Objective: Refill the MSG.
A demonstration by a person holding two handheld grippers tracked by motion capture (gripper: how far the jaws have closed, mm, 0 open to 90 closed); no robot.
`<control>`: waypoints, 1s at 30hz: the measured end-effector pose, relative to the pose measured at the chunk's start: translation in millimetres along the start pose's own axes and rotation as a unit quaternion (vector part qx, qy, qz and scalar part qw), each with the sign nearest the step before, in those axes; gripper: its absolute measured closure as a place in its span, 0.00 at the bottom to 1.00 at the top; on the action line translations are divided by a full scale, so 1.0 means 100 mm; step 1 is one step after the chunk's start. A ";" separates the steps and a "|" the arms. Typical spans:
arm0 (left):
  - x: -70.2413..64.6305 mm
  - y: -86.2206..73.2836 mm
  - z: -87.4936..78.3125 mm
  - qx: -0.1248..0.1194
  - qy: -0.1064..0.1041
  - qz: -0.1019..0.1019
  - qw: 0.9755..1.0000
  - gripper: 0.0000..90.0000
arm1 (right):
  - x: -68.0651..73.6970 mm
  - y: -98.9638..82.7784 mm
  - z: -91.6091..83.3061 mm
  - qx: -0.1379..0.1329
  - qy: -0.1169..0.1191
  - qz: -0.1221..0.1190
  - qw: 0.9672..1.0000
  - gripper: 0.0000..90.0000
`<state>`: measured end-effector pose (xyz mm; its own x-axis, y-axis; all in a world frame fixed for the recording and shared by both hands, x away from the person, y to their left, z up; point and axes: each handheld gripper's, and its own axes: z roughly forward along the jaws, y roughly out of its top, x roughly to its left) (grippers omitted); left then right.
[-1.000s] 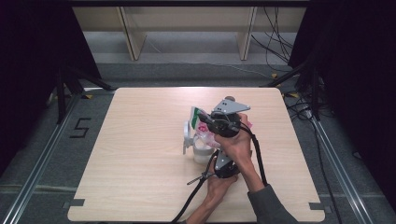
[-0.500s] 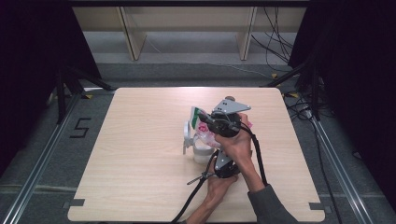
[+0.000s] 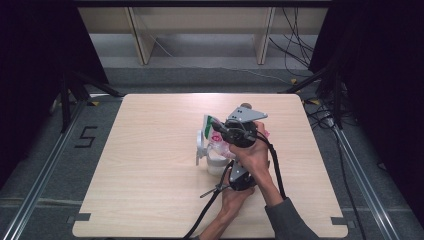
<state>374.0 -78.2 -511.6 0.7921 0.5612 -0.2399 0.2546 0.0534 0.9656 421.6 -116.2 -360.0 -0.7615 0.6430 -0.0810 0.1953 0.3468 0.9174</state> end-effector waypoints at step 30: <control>0.01 0.00 0.00 0.000 0.000 0.002 1.000 0.87 | -0.01 0.01 -0.02 0.005 0.002 0.002 1.000 0.99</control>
<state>374.5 -77.8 -511.2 0.7930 0.5621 -0.2352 0.2507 0.0508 0.9667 421.7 -117.8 -358.2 -0.7630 0.6419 -0.0762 0.2037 0.3506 0.9141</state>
